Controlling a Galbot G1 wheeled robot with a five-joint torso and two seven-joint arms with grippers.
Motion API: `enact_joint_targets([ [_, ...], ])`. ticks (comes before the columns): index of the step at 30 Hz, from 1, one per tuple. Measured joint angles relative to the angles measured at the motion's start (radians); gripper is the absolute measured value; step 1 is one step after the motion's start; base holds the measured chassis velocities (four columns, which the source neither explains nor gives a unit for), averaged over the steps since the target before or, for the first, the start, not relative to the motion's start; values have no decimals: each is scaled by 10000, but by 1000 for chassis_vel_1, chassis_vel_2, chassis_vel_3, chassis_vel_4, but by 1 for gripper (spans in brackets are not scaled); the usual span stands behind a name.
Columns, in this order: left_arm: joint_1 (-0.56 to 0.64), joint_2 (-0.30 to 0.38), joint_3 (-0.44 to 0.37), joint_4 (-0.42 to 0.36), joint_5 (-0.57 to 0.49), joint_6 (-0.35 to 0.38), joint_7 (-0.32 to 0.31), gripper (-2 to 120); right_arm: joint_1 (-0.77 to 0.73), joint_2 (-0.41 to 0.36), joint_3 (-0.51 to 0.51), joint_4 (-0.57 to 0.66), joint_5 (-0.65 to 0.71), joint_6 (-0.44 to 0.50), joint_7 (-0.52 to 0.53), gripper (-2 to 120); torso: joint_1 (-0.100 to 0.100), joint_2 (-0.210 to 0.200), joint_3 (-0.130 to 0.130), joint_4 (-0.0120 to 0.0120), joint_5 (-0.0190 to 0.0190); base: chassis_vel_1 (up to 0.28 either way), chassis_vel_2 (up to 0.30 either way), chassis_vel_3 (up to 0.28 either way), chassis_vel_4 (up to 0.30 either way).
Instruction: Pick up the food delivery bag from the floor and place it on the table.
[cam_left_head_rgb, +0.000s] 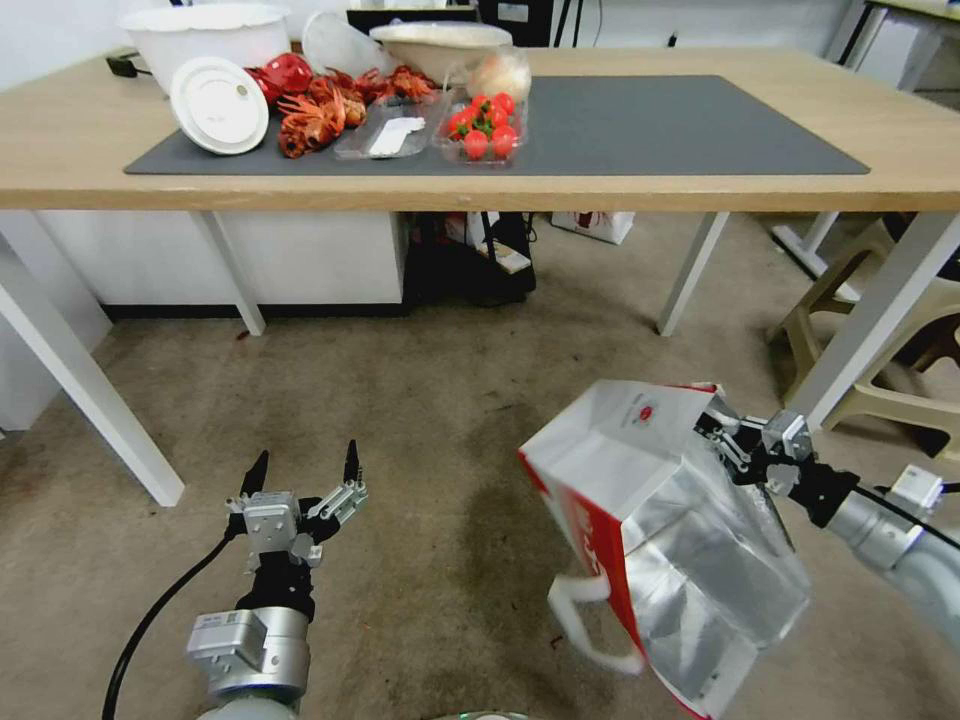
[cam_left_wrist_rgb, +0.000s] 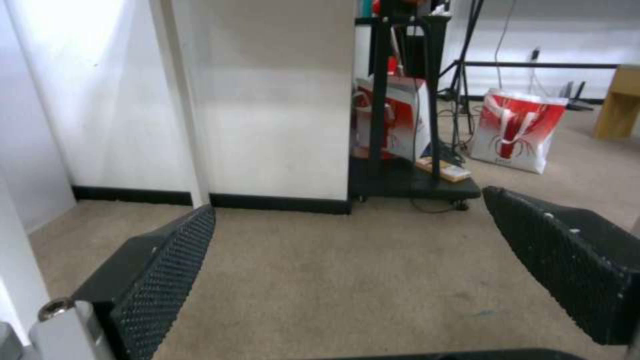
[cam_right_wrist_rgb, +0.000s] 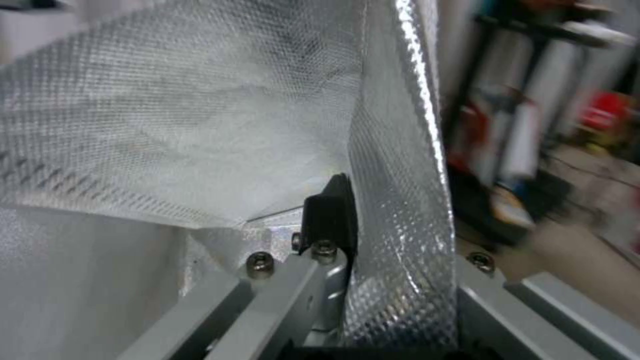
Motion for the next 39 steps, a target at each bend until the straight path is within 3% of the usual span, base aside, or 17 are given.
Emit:
enact_joint_targets([
  [3,-48,-24,-53,-25,-203,120,-170,100,279,-445,-28,-122,786,-22,-1454,0,0,0,0,0,-1,0,0,0,0],
  [15,-99,-68,-178,-171,-454,250,-231,100,698,-717,-116,-362,2835,-1107,-4259,0,0,0,0,-1,-1,0,0,0,0],
  [22,-83,-97,-202,-219,-475,246,-211,100,710,-537,-153,-269,3518,-1558,-4545,0,0,0,0,-1,-1,0,0,0,0],
  [39,76,-122,-98,-321,-628,-7,-142,100,533,-346,10,-188,3373,-1749,-4714,0,1,0,0,0,-1,0,0,0,0],
])
